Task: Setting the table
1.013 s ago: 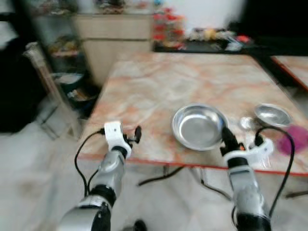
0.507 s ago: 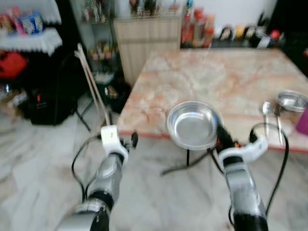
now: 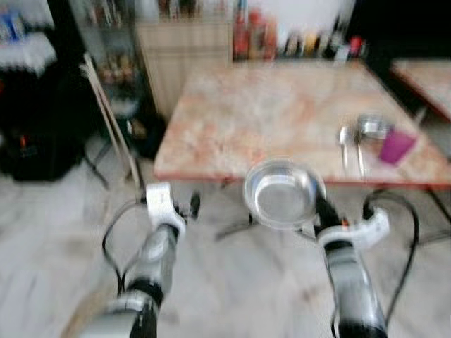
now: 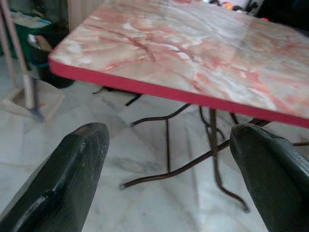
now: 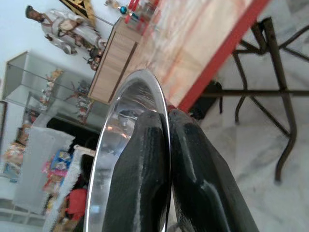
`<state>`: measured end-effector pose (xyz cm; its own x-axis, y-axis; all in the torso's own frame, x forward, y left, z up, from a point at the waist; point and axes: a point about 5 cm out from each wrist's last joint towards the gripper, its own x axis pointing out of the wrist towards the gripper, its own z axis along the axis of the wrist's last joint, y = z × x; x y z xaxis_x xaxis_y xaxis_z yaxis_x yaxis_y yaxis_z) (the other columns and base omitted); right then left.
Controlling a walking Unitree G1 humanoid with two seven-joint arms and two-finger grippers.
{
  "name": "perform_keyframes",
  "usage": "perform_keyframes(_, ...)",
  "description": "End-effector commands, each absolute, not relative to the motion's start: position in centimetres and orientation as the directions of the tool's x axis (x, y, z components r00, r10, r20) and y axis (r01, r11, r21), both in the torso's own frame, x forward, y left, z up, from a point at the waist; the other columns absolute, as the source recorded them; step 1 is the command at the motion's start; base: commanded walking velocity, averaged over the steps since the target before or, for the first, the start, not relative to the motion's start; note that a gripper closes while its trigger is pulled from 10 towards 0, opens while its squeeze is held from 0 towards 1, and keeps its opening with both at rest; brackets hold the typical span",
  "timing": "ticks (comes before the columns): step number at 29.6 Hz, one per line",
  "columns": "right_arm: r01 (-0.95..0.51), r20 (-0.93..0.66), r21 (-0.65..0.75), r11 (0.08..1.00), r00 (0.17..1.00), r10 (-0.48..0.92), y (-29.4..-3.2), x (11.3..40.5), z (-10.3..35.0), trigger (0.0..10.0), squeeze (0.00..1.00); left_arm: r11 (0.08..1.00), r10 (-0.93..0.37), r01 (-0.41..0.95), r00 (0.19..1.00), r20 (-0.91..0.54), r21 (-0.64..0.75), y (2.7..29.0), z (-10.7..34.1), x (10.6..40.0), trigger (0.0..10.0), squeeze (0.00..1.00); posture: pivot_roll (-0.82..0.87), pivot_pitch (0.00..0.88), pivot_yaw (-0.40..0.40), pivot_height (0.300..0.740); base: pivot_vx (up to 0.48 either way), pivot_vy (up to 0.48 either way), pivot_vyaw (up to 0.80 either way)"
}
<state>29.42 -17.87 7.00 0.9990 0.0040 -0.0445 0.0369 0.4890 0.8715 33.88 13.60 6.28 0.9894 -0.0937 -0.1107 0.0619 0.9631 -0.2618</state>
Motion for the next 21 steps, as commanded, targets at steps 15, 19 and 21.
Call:
perform_keyframes(15,0.442,-0.458,0.701,0.561,0.881,-0.122,-21.9,23.5,-2.7,10.0,0.00,0.991,-0.021,-0.041,0.897,-0.441,-0.131,17.3,-1.2,28.1,10.0,0.00,-0.06,0.000,0.068,0.740,0.000,0.000,0.00)
perform_keyframes(19,0.512,-0.525,0.645,0.567,0.836,-0.159,-22.9,22.0,-4.2,10.0,0.00,0.999,-0.008,-0.013,0.859,-0.512,-0.038,18.1,-2.6,26.5,10.0,0.00,-0.06,0.000,0.070,0.740,0.000,0.000,0.00)
perform_keyframes(21,0.512,-0.524,0.645,0.568,0.837,-0.159,-22.9,22.0,-4.2,10.0,0.00,0.999,-0.008,-0.013,0.859,-0.512,-0.038,18.1,-2.6,26.5,10.0,0.00,-0.06,0.000,0.070,0.740,0.000,0.000,0.00)
